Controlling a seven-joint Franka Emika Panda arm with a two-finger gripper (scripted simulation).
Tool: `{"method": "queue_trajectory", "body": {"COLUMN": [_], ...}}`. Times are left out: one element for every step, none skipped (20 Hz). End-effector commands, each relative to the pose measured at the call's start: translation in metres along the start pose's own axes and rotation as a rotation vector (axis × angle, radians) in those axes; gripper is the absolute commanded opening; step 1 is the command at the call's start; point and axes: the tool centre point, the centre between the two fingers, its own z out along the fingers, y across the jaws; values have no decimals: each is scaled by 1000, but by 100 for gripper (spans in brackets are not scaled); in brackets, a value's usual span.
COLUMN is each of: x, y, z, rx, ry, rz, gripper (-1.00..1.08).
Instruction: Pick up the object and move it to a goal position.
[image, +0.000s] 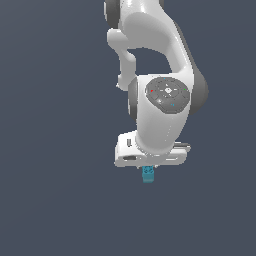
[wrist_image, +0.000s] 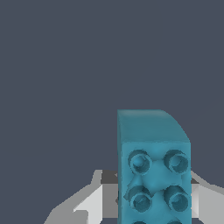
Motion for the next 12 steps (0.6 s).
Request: {"method": "queue_trajectory", "body": {"x": [5, 6, 7, 8, 9, 10, 11, 11, 12, 12, 12, 12], "y": [-4, -5, -6, -6, -7, -8, -8, -9, -9, -9, -9, -9], "z": [-7, -9, -11, -13, -14, -15, -16, -17, -17, -17, -17, -17], "rx": [0, 0, 0, 0, 0, 0, 0, 0, 0, 0, 0, 0], "ry": [0, 0, 0, 0, 0, 0, 0, 0, 0, 0, 0, 0], "rz": [1, 1, 1, 1, 1, 1, 1, 1, 1, 1, 1, 1], "gripper": [-100, -100, -100, -100, -100, -100, -100, -100, -100, -100, -100, -100]}}
